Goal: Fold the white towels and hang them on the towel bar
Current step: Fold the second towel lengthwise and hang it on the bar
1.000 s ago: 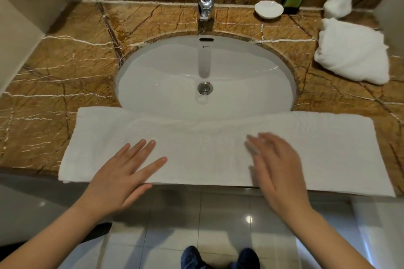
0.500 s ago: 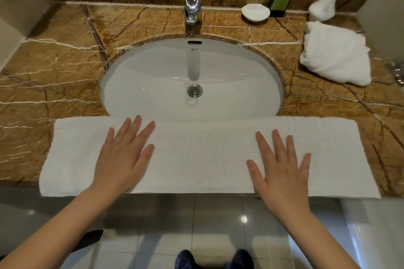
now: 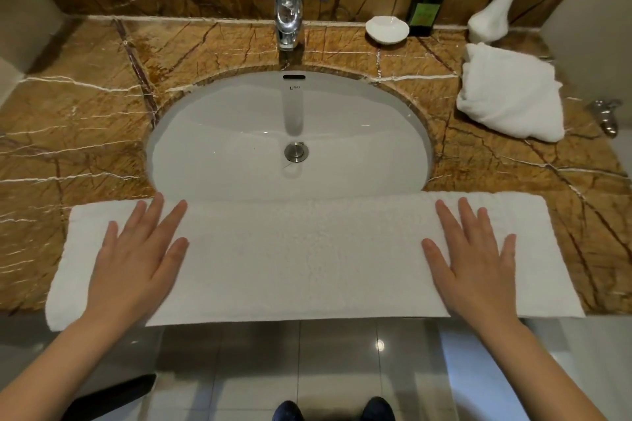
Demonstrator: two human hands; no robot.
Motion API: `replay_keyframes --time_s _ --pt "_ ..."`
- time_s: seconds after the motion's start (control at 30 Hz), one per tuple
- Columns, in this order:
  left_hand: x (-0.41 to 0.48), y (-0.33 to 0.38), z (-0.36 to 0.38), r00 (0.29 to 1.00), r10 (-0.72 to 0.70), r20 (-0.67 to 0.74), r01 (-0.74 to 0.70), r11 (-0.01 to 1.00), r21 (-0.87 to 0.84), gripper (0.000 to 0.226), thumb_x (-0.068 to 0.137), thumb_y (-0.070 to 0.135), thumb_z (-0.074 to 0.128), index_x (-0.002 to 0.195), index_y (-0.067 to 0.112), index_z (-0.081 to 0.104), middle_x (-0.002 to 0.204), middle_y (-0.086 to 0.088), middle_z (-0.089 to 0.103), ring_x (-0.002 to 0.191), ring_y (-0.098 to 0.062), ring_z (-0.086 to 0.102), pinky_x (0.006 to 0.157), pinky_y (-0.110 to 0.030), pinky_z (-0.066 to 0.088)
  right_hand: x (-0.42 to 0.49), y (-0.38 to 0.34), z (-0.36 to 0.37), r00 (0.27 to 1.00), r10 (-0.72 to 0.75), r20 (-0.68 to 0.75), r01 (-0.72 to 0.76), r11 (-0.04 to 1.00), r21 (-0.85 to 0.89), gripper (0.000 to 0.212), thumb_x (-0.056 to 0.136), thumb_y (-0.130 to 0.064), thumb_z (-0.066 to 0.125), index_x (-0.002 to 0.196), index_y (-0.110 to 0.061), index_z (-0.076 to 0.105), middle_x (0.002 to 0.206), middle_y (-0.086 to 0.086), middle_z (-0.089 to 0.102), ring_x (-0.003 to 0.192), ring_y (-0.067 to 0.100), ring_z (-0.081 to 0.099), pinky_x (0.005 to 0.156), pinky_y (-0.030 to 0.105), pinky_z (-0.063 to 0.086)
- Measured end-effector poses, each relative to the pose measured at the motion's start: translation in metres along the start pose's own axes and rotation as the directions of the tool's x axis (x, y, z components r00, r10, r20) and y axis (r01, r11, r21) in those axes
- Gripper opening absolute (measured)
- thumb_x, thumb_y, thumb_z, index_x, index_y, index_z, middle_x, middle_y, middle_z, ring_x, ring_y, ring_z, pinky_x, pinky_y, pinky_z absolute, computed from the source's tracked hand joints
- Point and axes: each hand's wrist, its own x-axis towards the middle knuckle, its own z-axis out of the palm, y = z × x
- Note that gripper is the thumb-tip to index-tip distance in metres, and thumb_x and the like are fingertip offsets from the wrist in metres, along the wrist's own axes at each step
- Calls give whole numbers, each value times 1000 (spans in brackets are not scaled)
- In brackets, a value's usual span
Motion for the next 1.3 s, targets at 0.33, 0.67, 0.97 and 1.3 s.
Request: replay_keyframes --time_s 0.33,0.67,0.97,1.3 --pt "1 149 19 963 268 17 -267 963 -45 59 92 43 11 149 33 20 159 2 11 147 -17 8 116 -41 0 -30 -132 20 946 -325 8 324 944 68 59 96 -51 6 152 -34 3 161 -1 -2 146 16 -14 116 48 -14" --pt "3 145 31 978 204 43 -204 979 -8 56 95 44 13 148 35 27 156 1 25 145 -18 21 116 -41 7 -29 -137 26 958 -283 44 278 956 95 56 97 -46 16 149 -29 29 154 4 32 145 23 20 115 50 4" --pt "19 139 8 933 277 232 -278 960 -28 52 98 48 25 146 32 31 153 1 33 142 -18 26 117 -37 12 -36 -125 2 977 -212 -8 193 870 454 38 97 -30 42 134 -25 51 146 -3 42 138 13 31 119 33 14" --pt "124 149 -50 628 428 650 -532 846 -44 50 93 54 42 140 38 36 138 10 49 123 -12 48 93 -28 38 -53 -106 -36 892 400 210 -445 701 557 35 94 -37 48 67 -16 57 65 -7 57 64 10 56 63 27 46"
